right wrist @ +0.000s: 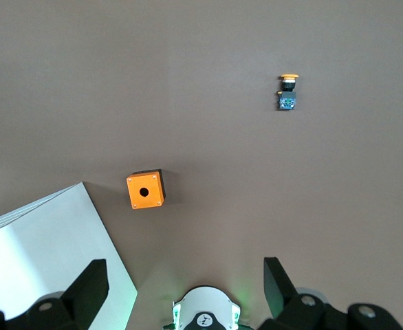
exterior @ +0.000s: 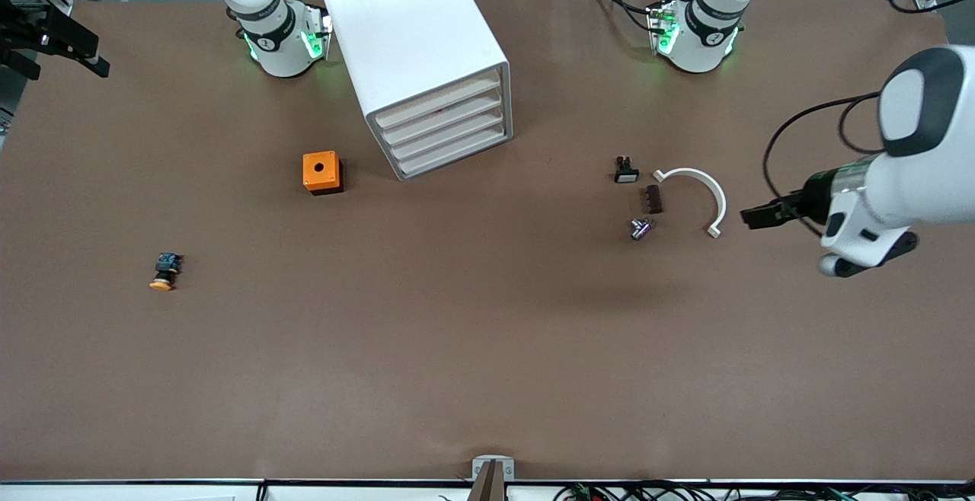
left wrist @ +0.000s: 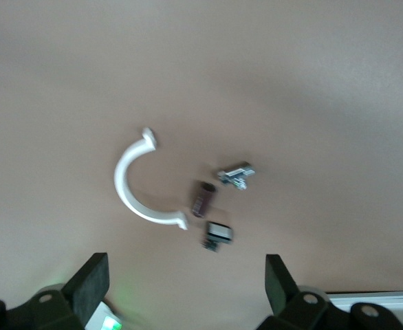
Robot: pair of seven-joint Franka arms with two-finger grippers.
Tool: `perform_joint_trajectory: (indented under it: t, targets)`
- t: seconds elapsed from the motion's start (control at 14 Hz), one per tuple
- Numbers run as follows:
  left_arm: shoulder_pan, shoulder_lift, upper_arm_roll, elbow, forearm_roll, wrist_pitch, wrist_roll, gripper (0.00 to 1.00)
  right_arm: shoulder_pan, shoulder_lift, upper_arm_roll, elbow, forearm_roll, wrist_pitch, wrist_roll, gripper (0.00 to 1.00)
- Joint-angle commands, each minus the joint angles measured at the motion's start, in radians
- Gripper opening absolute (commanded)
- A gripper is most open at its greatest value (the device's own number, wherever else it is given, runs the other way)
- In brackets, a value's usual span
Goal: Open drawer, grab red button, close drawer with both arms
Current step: 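Move the left gripper toward the white cabinet's drawer front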
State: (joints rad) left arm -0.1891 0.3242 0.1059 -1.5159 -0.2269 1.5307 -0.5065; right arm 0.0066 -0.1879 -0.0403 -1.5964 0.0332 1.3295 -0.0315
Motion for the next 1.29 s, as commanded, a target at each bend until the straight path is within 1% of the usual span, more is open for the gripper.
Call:
perform_joint_trajectory:
  t: [0.0, 0.14, 0.29, 0.43, 0.64, 0.79, 1.0, 1.21]
  targets:
    - [-0.007, 0.055, 0.003, 0.055, -0.101, -0.014, -0.159, 1.0, 0.001, 0.001, -0.004, 0.018, 0.002, -0.013, -0.001, 1.0]
    - [-0.01, 0.107, 0.002, 0.092, -0.208, -0.058, -0.332, 1.0, 0.001, 0.021, -0.004, 0.053, -0.001, -0.019, 0.001, 1.0]
    - [-0.026, 0.191, 0.002, 0.16, -0.345, -0.151, -0.527, 1.0, 0.001, 0.031, -0.004, 0.075, -0.001, -0.044, 0.004, 1.0]
    - [-0.052, 0.239, 0.002, 0.171, -0.464, -0.173, -0.684, 1.0, 0.0, 0.045, -0.004, 0.09, 0.005, -0.046, 0.008, 1.0]
    - [-0.133, 0.34, -0.002, 0.209, -0.509, -0.173, -0.991, 1.0, 0.001, 0.045, -0.004, 0.087, 0.011, -0.046, 0.015, 1.0]
    - [-0.158, 0.403, 0.0, 0.214, -0.589, -0.173, -1.163, 1.0, 0.0, 0.047, -0.004, 0.085, 0.011, -0.047, 0.015, 1.0]
    - [-0.196, 0.453, 0.0, 0.214, -0.682, -0.17, -1.41, 1.0, -0.001, 0.045, -0.006, 0.084, 0.01, -0.062, 0.01, 1.0]
    - [-0.23, 0.498, -0.003, 0.209, -0.768, -0.202, -1.544, 1.0, -0.001, 0.045, -0.006, 0.082, 0.002, -0.062, 0.01, 1.0]
